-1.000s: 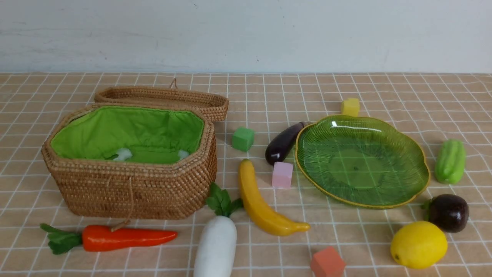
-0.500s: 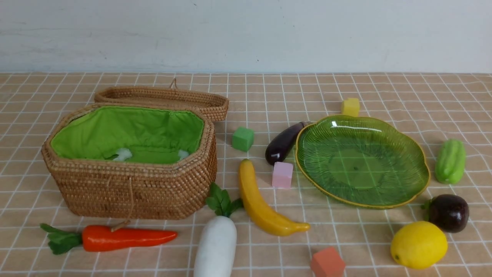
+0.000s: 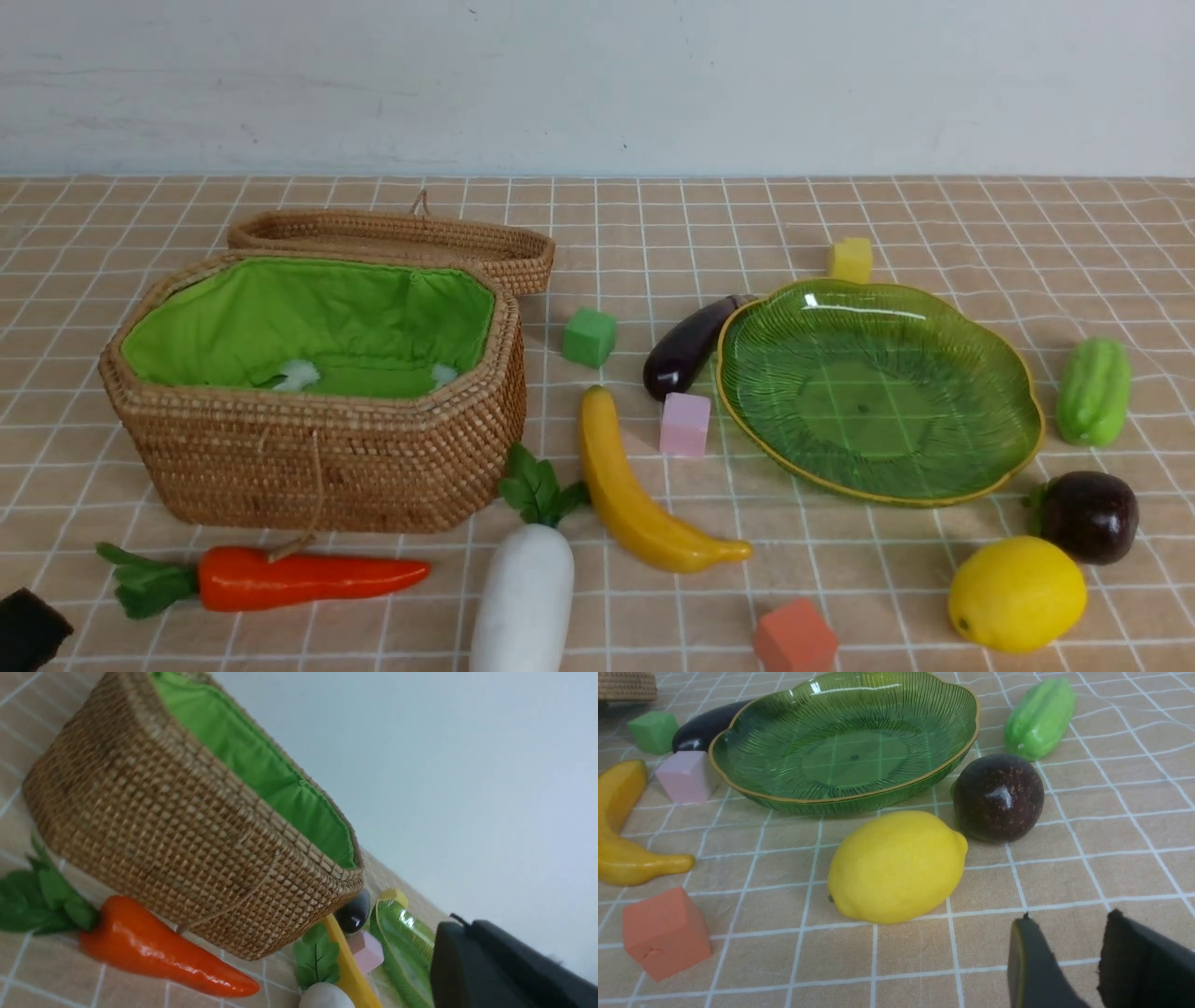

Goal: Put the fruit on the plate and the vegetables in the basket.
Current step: Use the left arm to grab a carrot and put it into the left basket

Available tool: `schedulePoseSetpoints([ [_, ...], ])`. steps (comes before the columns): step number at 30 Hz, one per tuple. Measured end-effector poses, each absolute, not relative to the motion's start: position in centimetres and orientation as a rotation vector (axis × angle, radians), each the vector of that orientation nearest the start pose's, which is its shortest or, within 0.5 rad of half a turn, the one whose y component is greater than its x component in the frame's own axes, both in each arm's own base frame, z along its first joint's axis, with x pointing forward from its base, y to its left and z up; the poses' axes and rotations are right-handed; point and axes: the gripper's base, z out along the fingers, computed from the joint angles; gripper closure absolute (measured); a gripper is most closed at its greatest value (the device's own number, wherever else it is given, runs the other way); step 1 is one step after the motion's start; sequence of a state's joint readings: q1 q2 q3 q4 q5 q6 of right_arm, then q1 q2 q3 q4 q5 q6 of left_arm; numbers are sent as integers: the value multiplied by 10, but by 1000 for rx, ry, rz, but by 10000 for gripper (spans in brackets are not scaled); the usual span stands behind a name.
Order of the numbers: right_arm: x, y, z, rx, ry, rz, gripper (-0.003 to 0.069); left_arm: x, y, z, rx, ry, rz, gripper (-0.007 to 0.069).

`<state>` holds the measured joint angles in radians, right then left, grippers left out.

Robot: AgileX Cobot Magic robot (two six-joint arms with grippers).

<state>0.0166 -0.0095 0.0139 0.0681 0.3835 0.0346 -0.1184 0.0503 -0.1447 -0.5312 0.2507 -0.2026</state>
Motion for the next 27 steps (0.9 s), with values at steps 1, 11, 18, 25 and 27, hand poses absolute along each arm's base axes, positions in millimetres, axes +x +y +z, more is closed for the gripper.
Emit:
schedulePoseSetpoints([
  [1, 52, 3, 175, 58, 1871, 103, 416, 54, -20, 250, -320, 1677, -695, 637],
  [11, 54, 7, 179, 312, 1781, 373, 418, 94, -44, 289, 295, 2194, -480, 637],
  [18, 56, 8, 192, 648, 1568, 736, 421, 114, -58, 287, 633, 2291, -476, 637],
  [25, 47, 20, 222, 540, 1655, 849, 450, 148, -87, 268, 1143, 2325, -352, 637],
  [27, 36, 27, 252, 323, 1732, 826, 473, 160, -91, 263, 1215, 2333, -287, 635],
])
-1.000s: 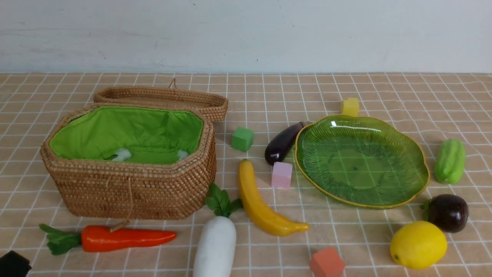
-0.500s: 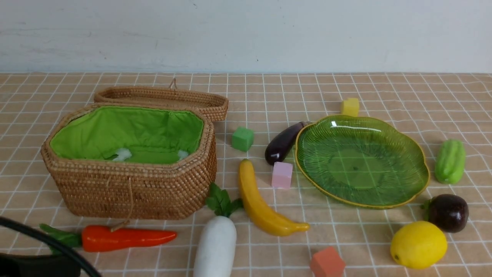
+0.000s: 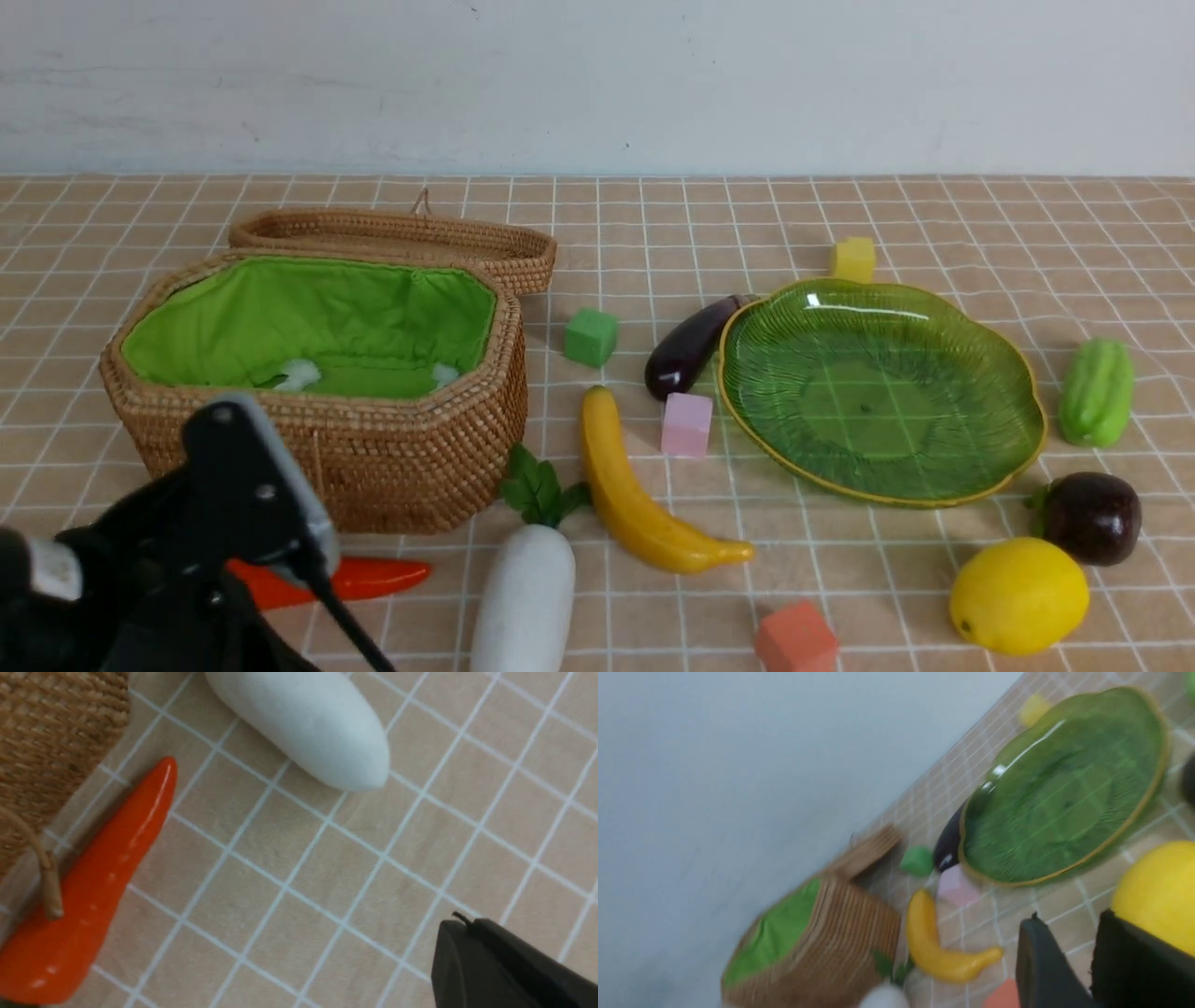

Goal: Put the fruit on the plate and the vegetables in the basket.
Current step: Use the left arm to grab a carrot and put it into the left basket

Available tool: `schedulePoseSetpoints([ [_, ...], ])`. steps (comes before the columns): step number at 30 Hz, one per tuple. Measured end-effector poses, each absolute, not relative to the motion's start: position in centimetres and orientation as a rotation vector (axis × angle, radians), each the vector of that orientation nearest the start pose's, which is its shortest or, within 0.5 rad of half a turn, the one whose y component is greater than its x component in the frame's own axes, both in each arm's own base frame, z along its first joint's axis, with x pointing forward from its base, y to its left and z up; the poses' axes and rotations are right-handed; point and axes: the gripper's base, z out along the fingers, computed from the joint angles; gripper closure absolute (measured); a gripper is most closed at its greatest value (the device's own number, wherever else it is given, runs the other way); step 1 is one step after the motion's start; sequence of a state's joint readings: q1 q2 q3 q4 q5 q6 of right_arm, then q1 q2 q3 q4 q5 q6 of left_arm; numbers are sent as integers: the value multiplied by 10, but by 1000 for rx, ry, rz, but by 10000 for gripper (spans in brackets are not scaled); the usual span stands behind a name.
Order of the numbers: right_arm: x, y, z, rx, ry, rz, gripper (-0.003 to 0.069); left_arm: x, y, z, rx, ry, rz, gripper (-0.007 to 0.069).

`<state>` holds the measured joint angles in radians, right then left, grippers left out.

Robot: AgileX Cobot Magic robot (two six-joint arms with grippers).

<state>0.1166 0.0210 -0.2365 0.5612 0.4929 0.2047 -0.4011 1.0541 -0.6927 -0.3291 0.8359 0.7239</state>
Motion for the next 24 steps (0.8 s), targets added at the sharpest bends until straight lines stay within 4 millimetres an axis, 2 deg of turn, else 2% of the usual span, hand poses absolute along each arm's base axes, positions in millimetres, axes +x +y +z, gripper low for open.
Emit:
schedulePoseSetpoints([
  [1, 31, 30, 266, 216, 1770, 806, 489, 168, -93, 259, 1251, 2339, -247, 626],
  [2, 22, 34, 292, 44, 1796, 776, 505, 178, -96, 254, 1278, 2351, -207, 607],
  [4, 16, 37, 306, -117, 1843, 745, 520, 189, -97, 247, 1306, 2365, -167, 575],
  [5, 6, 40, 329, -330, 1863, 708, 533, 202, -100, 239, 1342, 2372, -113, 514],
  [8, -3, 41, 350, -529, 1872, 675, 543, 223, -104, 223, 1398, 2361, -40, 363],
  [11, -7, 41, 355, -601, 1872, 659, 544, 242, -107, 206, 1501, 2275, 77, 193],
  [15, -6, 41, 354, -616, 1882, 648, 544, 253, -107, 194, 1644, 2163, 180, 82],
  [19, -6, 41, 354, -618, 1885, 648, 544, 260, -107, 180, 1770, 2100, 249, 72],
  [24, -7, 42, 354, -618, 1882, 663, 543, 267, -107, 163, 1877, 2069, 293, 133],
])
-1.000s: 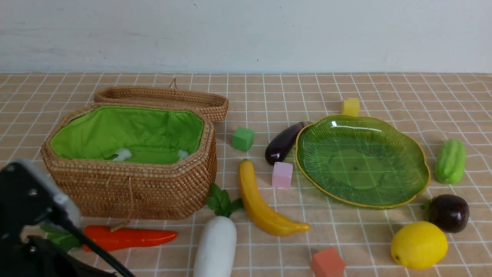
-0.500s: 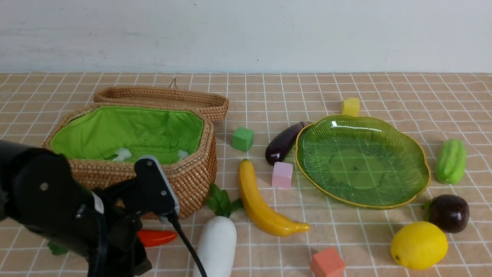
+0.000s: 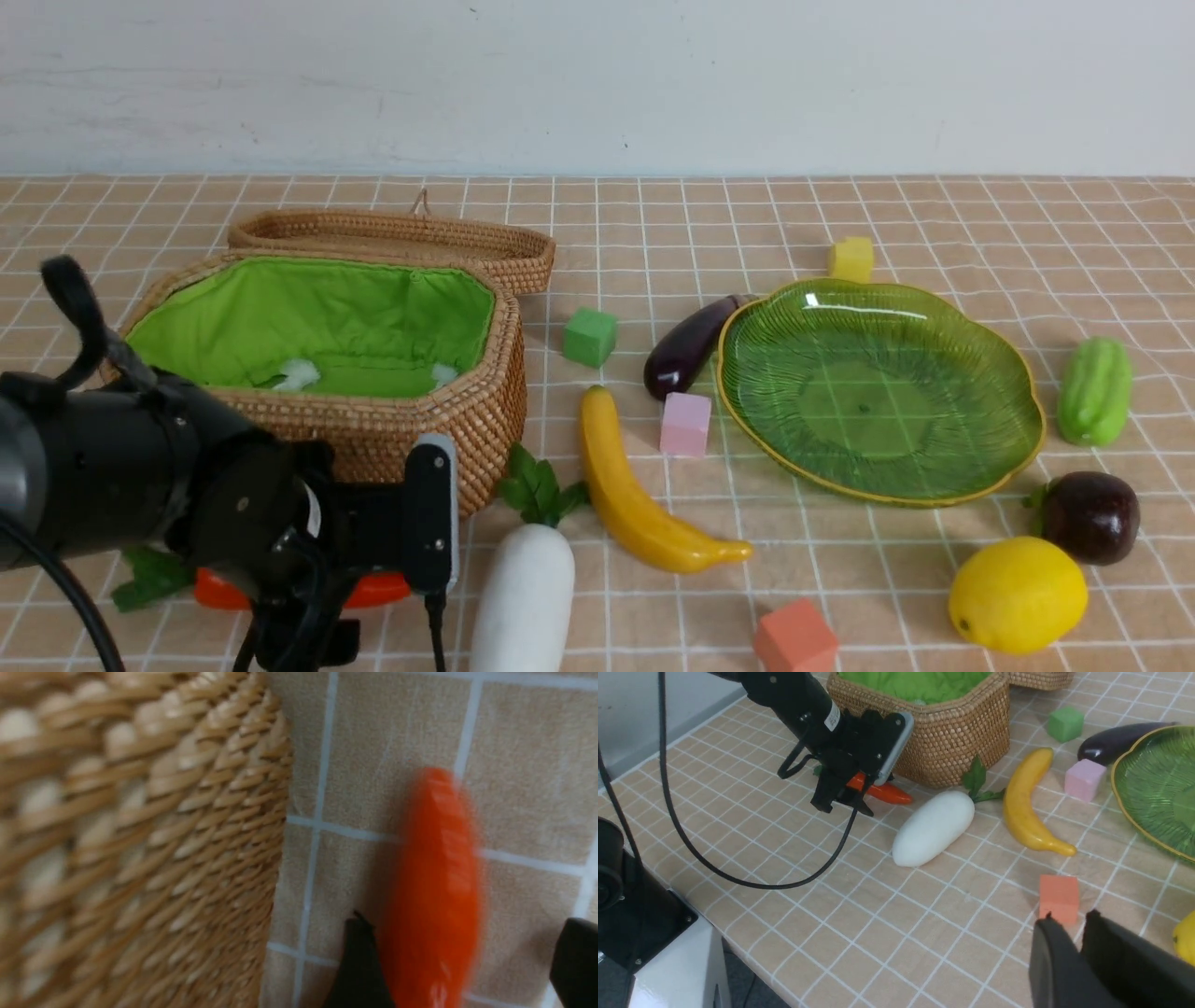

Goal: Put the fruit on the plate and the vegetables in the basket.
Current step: Use the left arm to grab a carrot and put it into the left basket

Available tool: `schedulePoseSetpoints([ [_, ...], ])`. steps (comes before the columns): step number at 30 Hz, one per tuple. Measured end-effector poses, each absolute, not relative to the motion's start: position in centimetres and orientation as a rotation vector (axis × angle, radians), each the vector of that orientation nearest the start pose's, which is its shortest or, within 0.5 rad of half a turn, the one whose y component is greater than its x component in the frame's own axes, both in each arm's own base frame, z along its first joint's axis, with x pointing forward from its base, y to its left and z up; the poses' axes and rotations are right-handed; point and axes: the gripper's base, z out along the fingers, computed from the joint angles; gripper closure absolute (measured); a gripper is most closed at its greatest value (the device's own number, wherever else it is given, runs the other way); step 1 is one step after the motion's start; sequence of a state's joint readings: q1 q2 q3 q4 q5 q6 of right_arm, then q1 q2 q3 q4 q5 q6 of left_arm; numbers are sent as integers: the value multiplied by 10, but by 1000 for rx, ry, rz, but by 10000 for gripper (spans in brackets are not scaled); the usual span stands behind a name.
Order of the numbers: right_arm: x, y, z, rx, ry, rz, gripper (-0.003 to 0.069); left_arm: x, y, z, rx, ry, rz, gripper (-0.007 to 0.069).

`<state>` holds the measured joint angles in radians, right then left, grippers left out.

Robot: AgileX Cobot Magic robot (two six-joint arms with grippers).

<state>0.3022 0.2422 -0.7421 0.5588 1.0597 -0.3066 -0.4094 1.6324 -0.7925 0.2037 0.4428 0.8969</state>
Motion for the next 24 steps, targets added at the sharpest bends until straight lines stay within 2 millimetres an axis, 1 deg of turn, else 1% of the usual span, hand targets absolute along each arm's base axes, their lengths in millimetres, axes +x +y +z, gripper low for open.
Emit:
schedulePoseSetpoints([
  [8, -9, 44, 356, -633, 1864, 704, 538, 265, -107, 159, 1901, 2121, 271, 235],
  [9, -9, 45, 356, -634, 1863, 706, 538, 264, -106, 158, 1906, 2128, 269, 256],
  [12, -9, 45, 356, -634, 1863, 706, 536, 262, -105, 158, 1921, 2151, 263, 374],
  [13, -9, 45, 356, -633, 1862, 706, 535, 262, -104, 158, 1927, 2162, 260, 395],
  [18, -8, 45, 359, -613, 1833, 723, 531, 251, -105, 164, 1950, 2255, 216, 387],
  [19, -7, 46, 361, -594, 1808, 736, 530, 245, -109, 174, 1928, 2278, 198, 387],
  [21, -6, 46, 365, -566, 1772, 756, 530, 239, -116, 194, 1869, 2263, 192, 387],
  [22, -5, 46, 368, -546, 1748, 763, 529, 236, -122, 211, 1820, 2227, 195, 387],
  [24, -3, 45, 372, -515, 1708, 764, 529, 233, -128, 244, 1720, 2147, 220, 387],
])
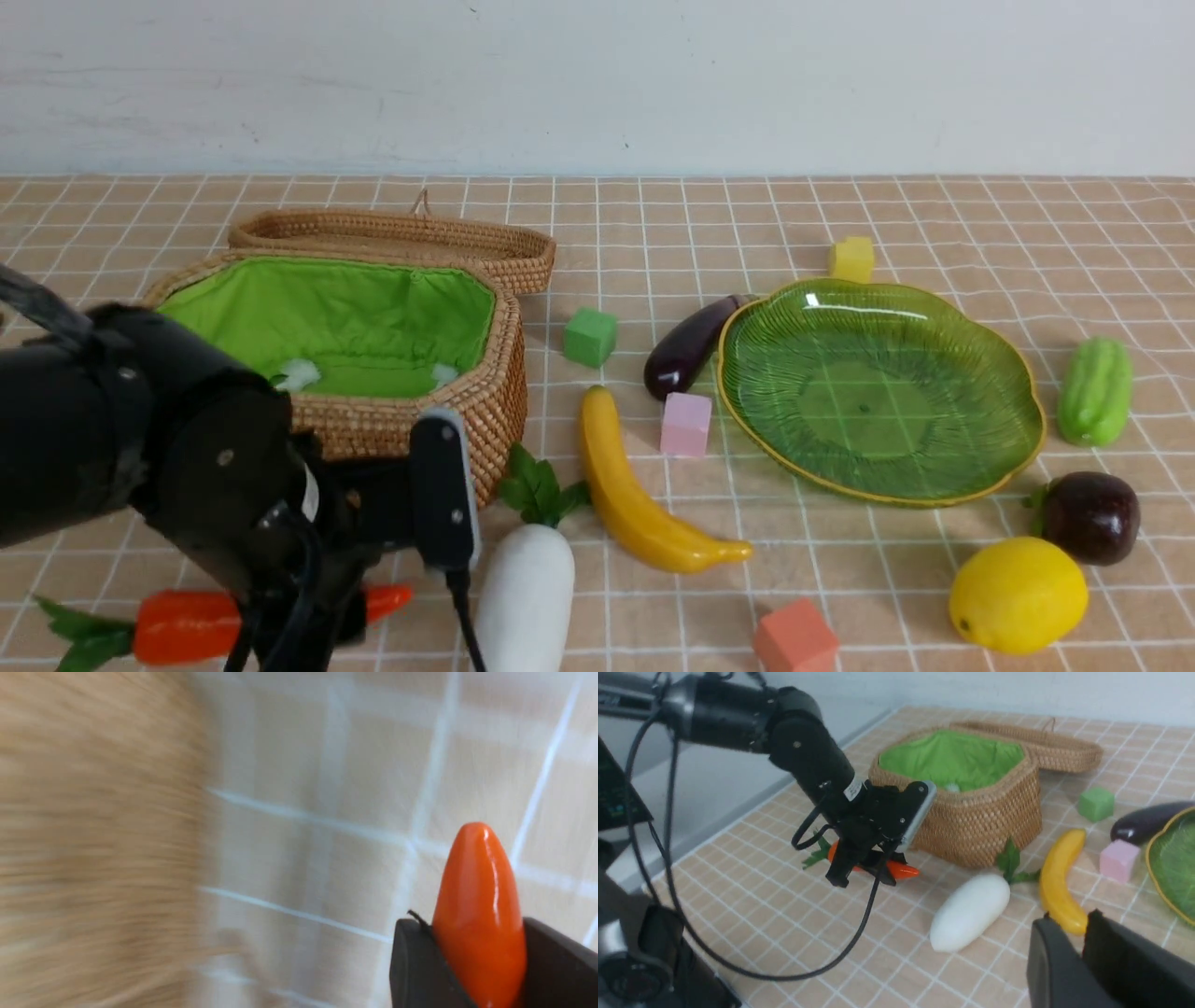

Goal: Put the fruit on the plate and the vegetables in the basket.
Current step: Use the left arm to grab a carrot and put it into the left basket

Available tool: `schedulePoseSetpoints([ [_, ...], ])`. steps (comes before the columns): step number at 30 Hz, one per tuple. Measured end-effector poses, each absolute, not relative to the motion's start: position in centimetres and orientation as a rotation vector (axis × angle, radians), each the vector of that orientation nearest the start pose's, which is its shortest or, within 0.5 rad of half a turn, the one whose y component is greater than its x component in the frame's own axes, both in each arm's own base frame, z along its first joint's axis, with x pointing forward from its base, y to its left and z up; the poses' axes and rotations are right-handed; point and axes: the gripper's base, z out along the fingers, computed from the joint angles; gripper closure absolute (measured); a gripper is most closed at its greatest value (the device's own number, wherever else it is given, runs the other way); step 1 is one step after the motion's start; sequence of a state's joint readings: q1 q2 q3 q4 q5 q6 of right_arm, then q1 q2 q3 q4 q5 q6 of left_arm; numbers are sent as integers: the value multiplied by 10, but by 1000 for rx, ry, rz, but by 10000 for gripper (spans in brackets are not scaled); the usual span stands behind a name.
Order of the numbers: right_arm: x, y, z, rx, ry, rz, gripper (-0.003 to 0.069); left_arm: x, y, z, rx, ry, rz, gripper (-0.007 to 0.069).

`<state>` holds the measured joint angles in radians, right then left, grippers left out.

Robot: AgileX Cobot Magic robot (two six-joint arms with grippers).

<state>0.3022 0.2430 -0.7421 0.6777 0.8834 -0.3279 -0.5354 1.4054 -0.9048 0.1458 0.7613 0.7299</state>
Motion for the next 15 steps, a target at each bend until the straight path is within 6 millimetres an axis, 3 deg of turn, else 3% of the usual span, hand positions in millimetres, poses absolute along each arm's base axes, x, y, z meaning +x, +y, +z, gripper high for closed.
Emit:
schedulePoseSetpoints([
  [3, -1, 44, 376, -483, 1668, 761, 529, 236, -130, 280, 1605, 2039, 279, 387],
  [5, 0, 43, 379, -457, 1638, 754, 529, 247, -128, 313, 1532, 1905, 413, 387],
  [8, 1, 42, 381, -441, 1618, 750, 527, 263, -130, 334, 1502, 1799, 550, 387],
  [11, 1, 42, 381, -440, 1617, 750, 526, 280, -135, 337, 1486, 1782, 606, 387],
  [12, 1, 42, 381, -439, 1616, 754, 524, 298, -138, 333, 1461, 1811, 631, 387],
  [15, 1, 42, 381, -439, 1616, 754, 522, 322, -138, 320, 1442, 1888, 656, 387],
])
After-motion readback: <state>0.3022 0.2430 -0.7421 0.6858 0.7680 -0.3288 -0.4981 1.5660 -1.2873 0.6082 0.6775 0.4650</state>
